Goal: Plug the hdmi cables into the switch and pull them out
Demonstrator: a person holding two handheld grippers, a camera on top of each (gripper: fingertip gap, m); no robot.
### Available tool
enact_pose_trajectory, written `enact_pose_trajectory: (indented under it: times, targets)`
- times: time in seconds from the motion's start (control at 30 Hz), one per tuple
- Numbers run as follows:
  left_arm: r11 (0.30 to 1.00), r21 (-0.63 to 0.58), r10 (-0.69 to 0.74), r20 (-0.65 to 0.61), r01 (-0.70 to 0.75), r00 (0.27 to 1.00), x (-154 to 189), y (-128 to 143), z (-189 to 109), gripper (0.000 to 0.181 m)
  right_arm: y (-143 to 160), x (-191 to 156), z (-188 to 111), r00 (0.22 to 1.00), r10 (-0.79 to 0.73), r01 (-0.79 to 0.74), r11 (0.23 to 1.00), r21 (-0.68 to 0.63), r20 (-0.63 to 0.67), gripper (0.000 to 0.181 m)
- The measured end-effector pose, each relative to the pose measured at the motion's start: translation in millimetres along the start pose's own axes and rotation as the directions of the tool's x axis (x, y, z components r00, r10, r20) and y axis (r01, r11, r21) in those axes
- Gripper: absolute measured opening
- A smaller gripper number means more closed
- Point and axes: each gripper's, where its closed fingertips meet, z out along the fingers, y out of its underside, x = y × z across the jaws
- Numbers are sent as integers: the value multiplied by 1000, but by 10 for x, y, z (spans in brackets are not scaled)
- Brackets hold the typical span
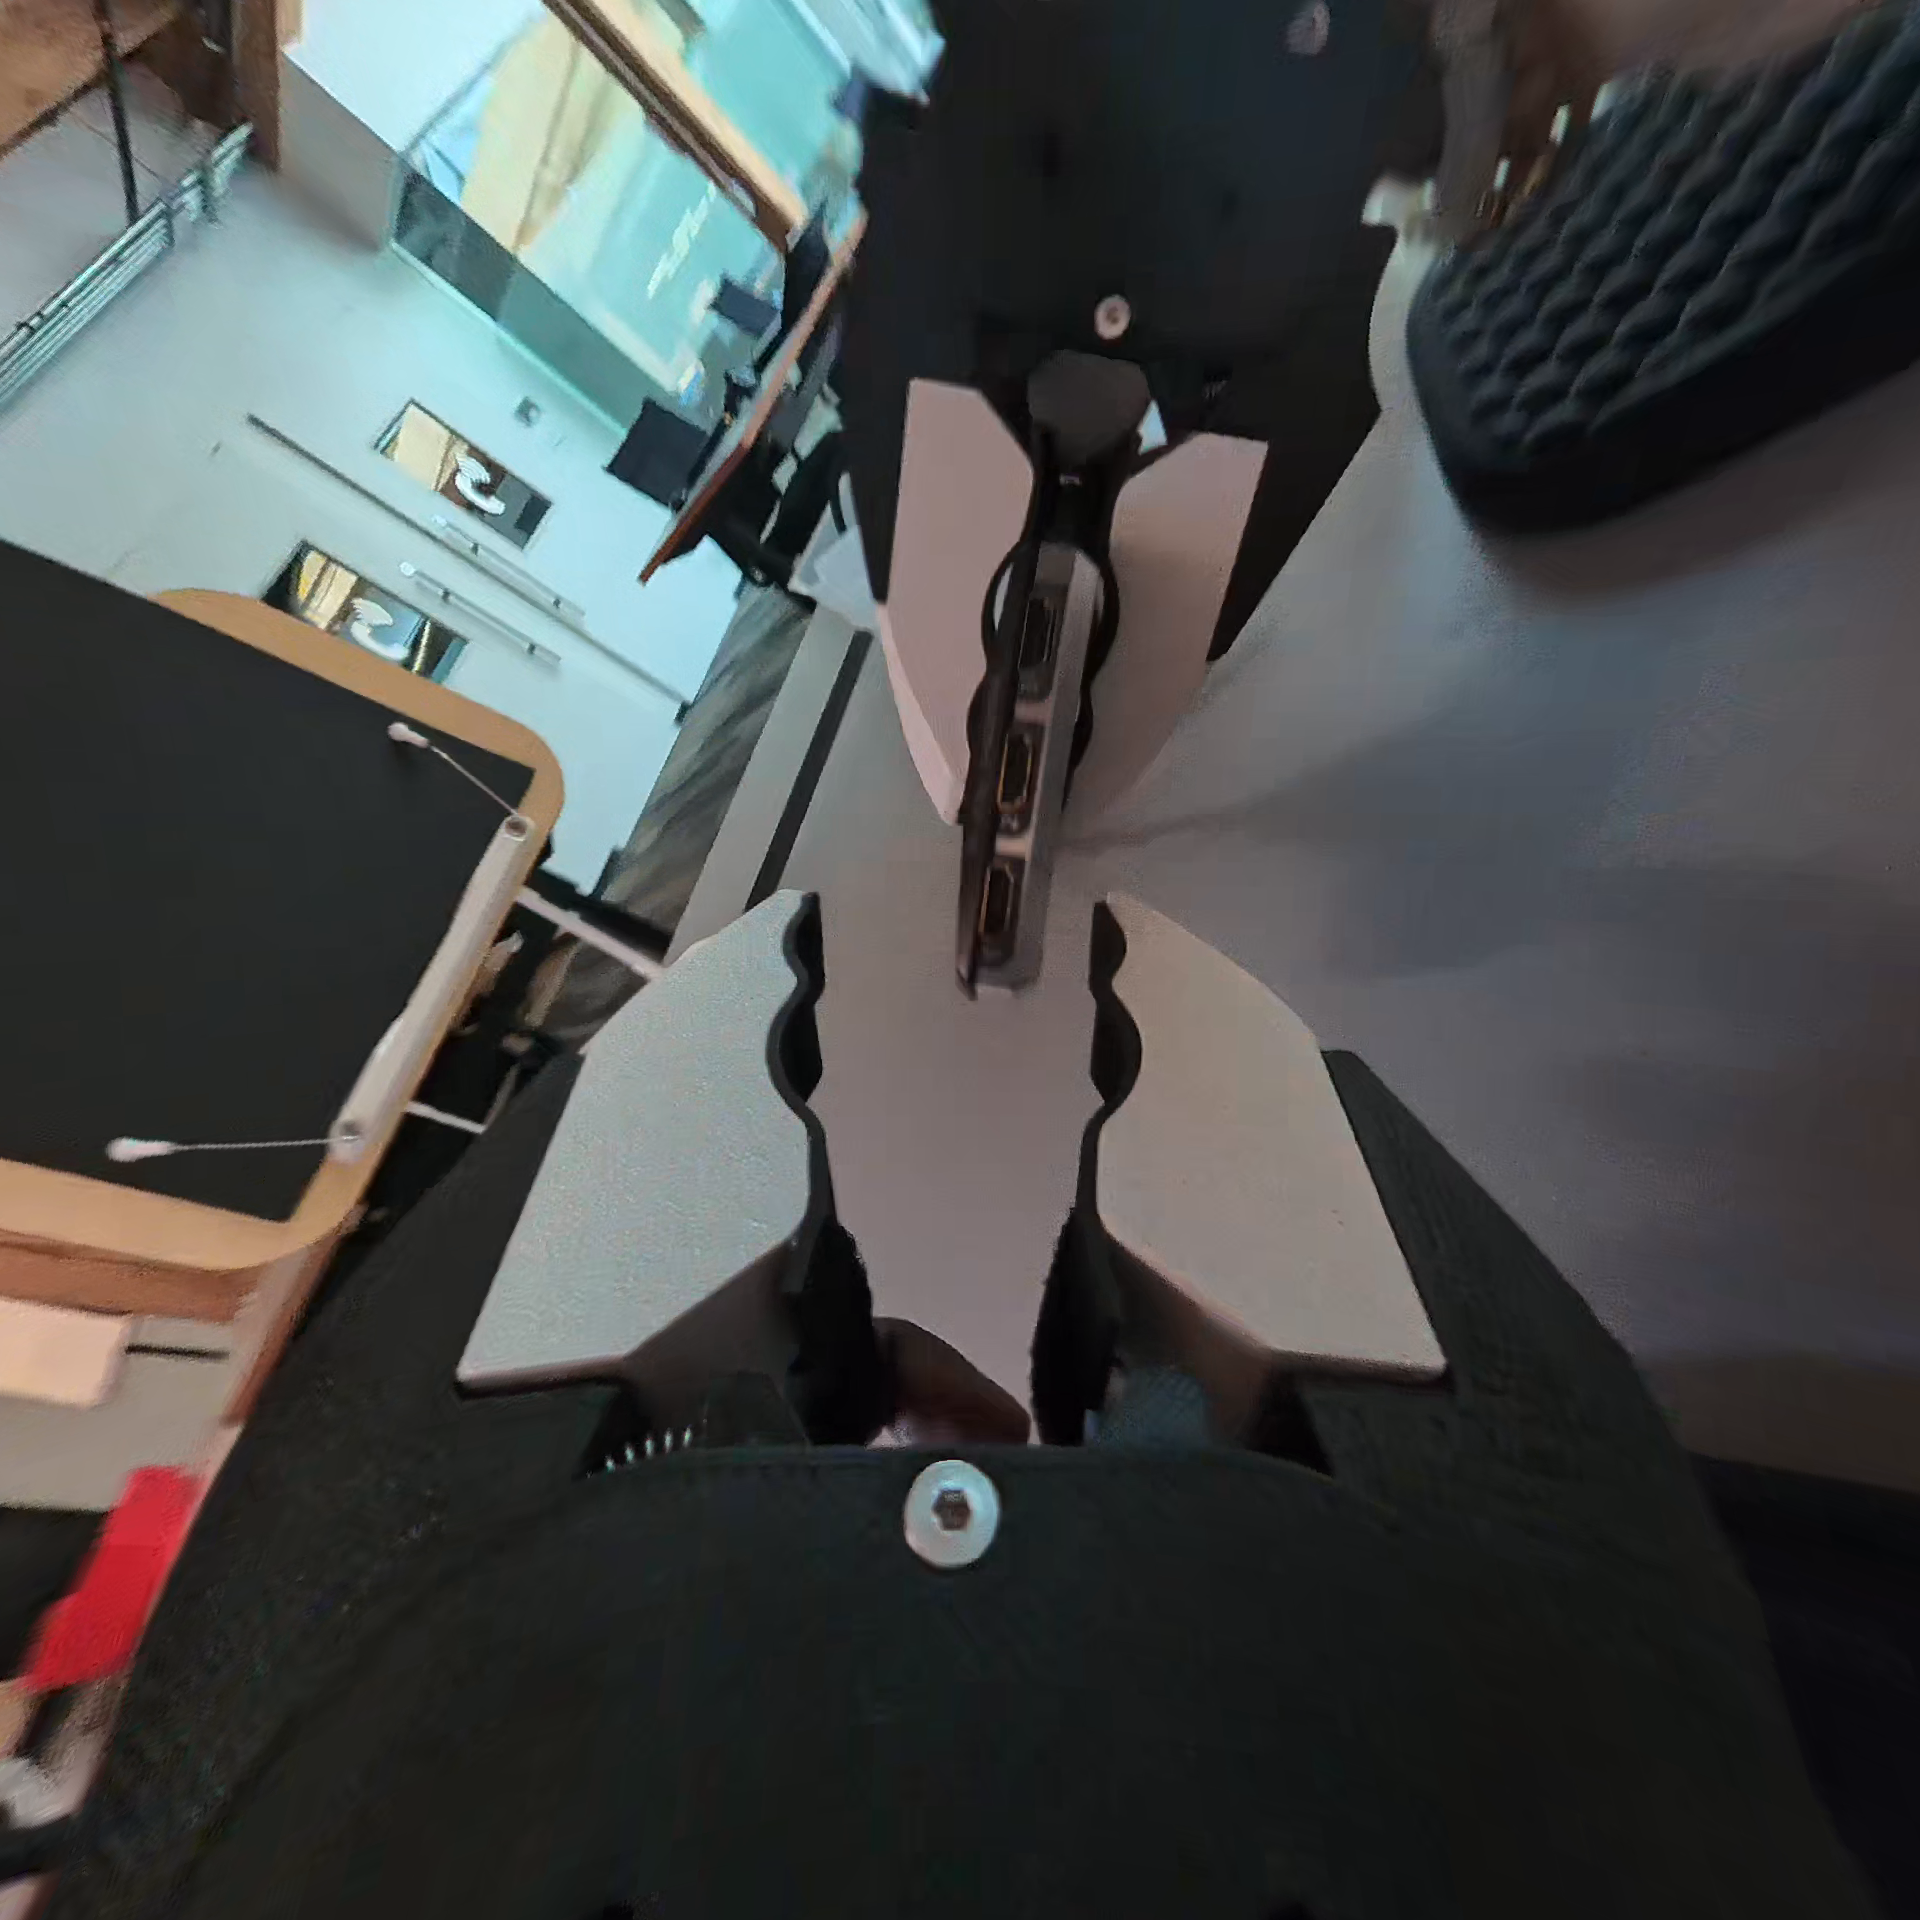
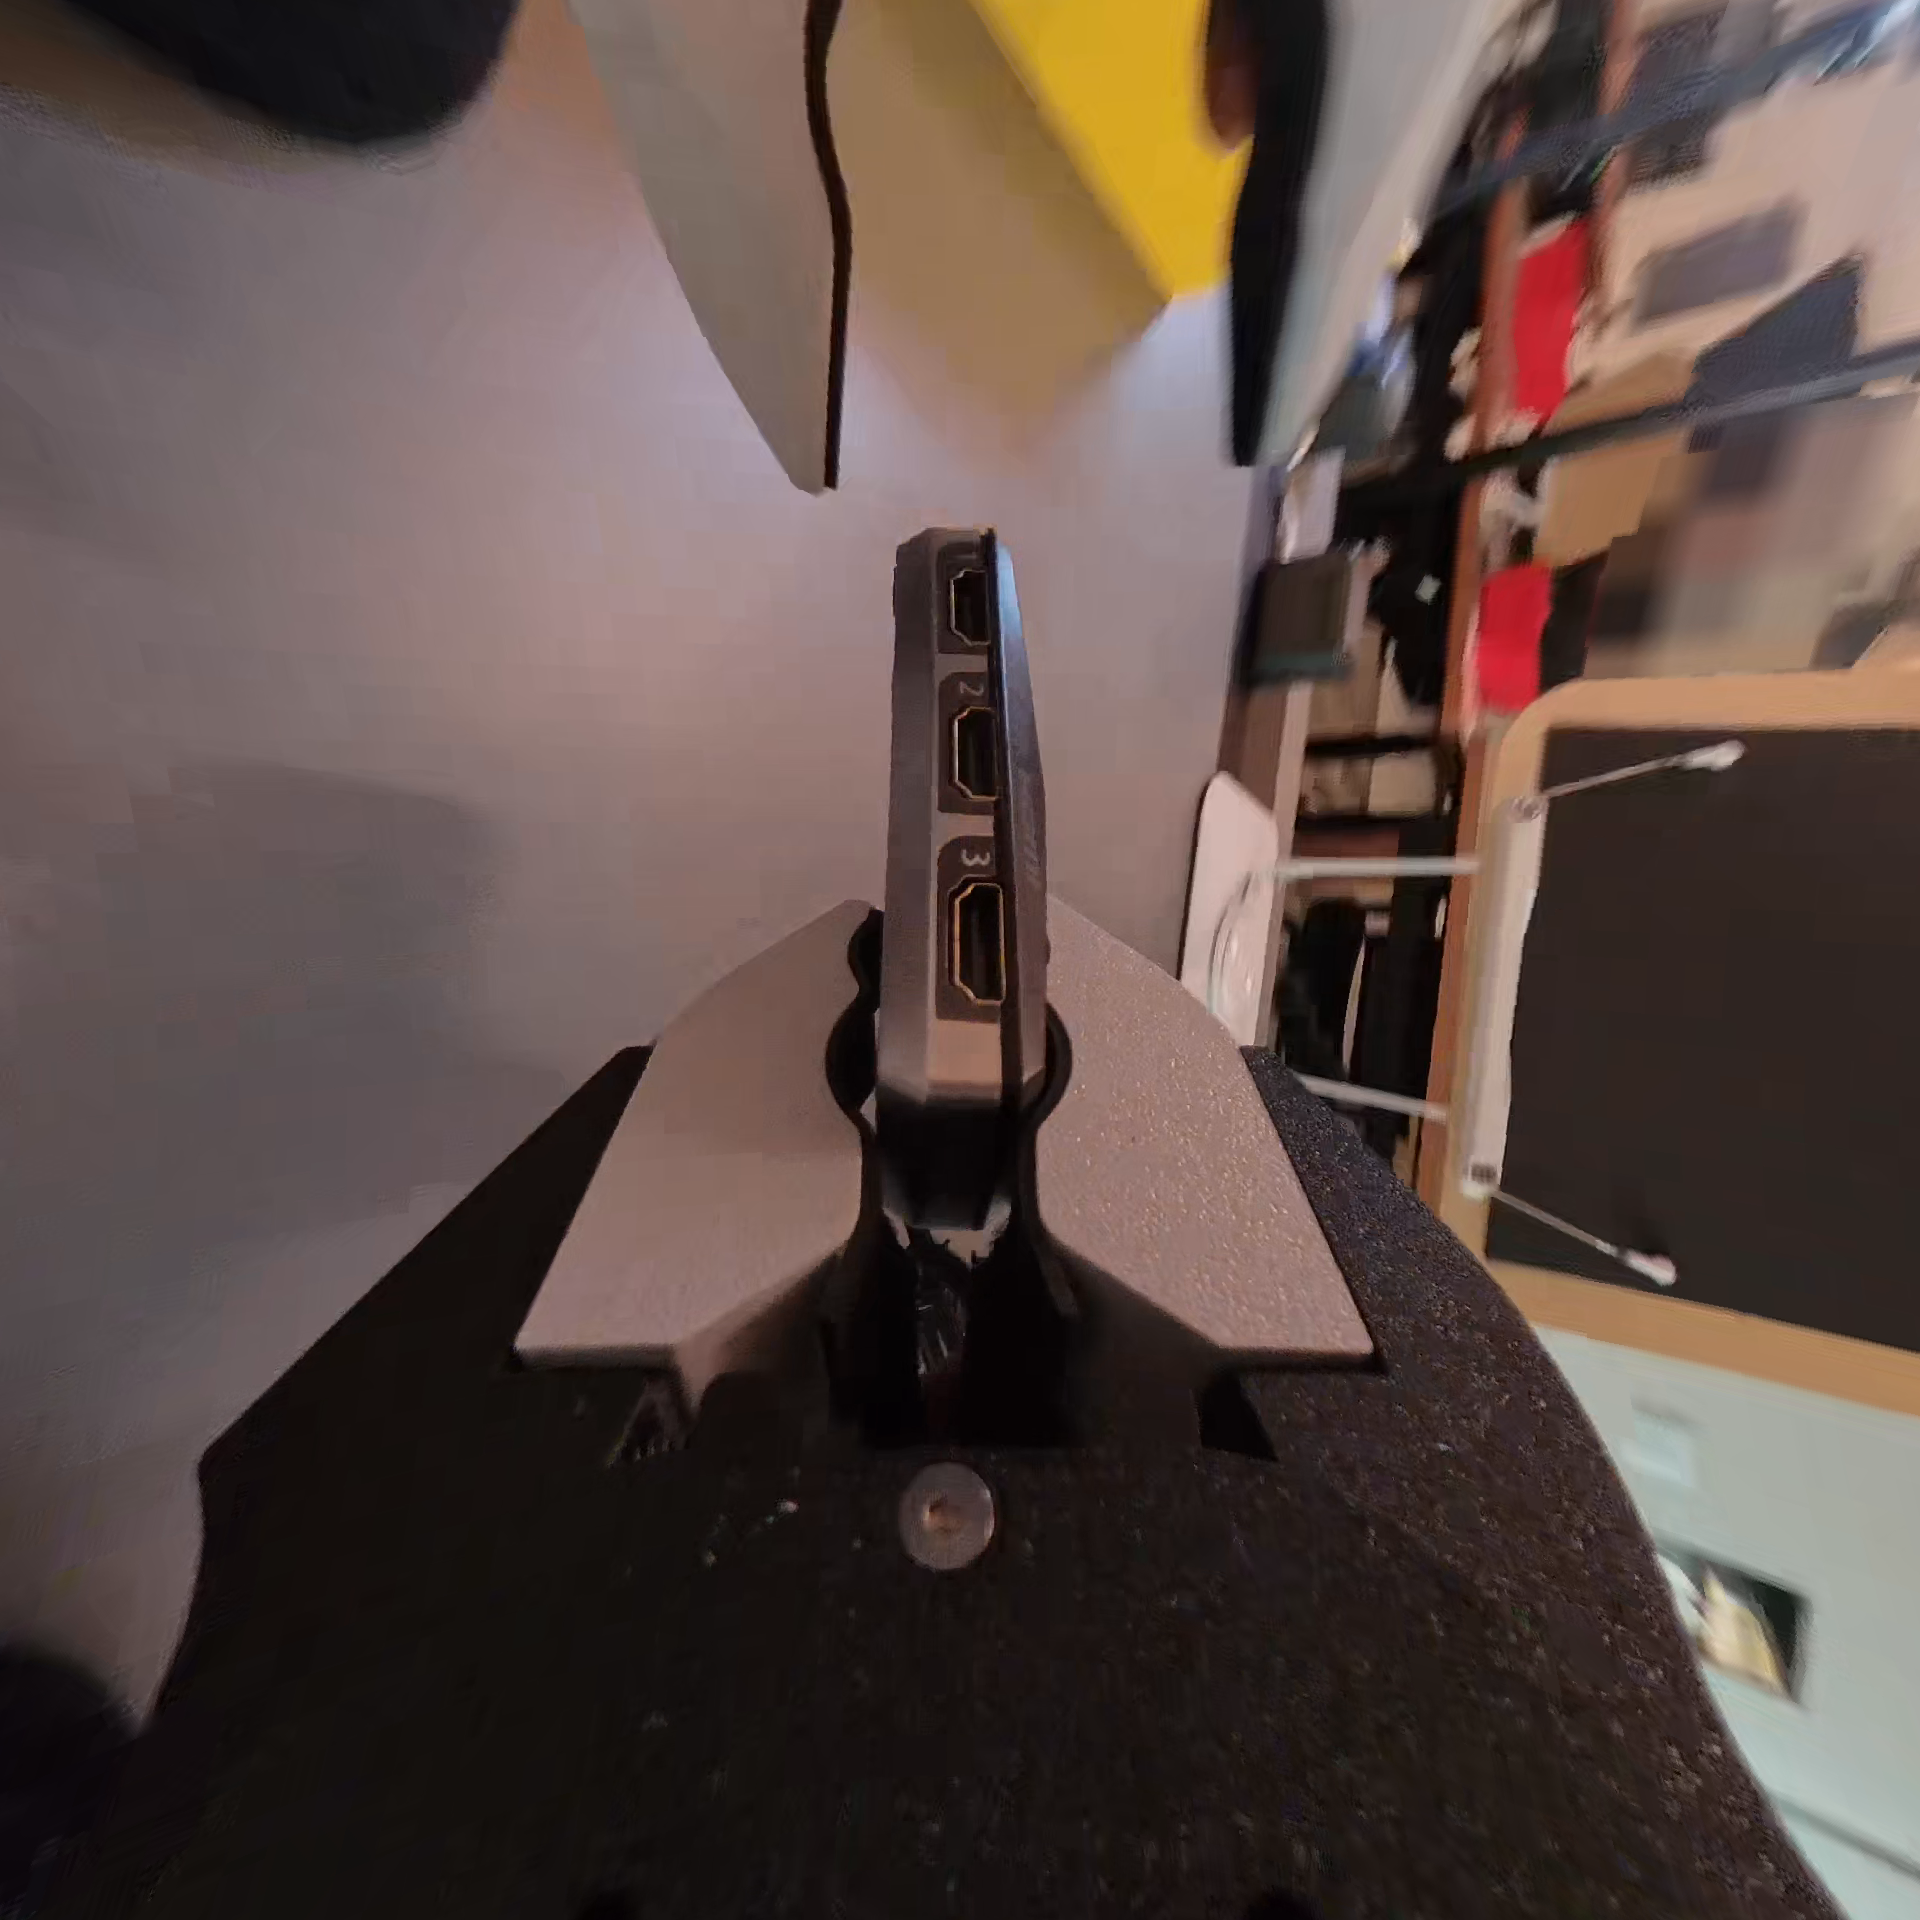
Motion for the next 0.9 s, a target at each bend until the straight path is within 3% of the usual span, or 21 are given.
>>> enact_pose_trajectory:
  times: [0.07,0.13,0.17,0.23,0.33,0.47,0.57,0.63,0.7,0.8,0.9]
  targets:
    - [991,-98,85,-9,-85,996,76,39,144,51,45,-67,51,999,-24,26,996,-84,24,23]
    - [961,-213,179,-16,-178,984,112,190,276,50,-75,-83,47,999,12,-10,999,-45,40,24]
    - [949,-239,206,-23,-206,978,132,237,315,31,-161,-79,24,998,41,-41,999,-3,49,23]
    - [974,-184,131,-40,-136,991,170,198,316,25,-206,-82,-17,998,10,-12,1000,24,55,24]
    - [998,23,-57,-93,60,994,220,46,212,21,-349,-69,-146,1000,-5,-2,973,232,31,27]
    - [968,161,-166,-166,193,972,259,-11,108,20,-304,26,-265,988,122,-150,889,433,92,65]
    - [942,254,-166,-213,218,963,284,-145,86,20,-350,-28,-228,996,11,-52,894,446,94,67]
    - [941,264,-152,-230,212,961,307,-179,112,20,-460,-152,-179,989,-99,37,887,460,112,52]
    - [949,245,-146,-216,198,965,300,-128,127,20,-446,-208,-88,982,-154,95,904,417,109,35]
    - [967,167,-167,-164,194,972,269,-50,150,21,-401,-197,-34,986,-132,82,919,386,105,32]
    - [971,62,-224,-91,230,970,153,19,59,34,-238,-154,30,989,-150,147,955,259,-5,32]
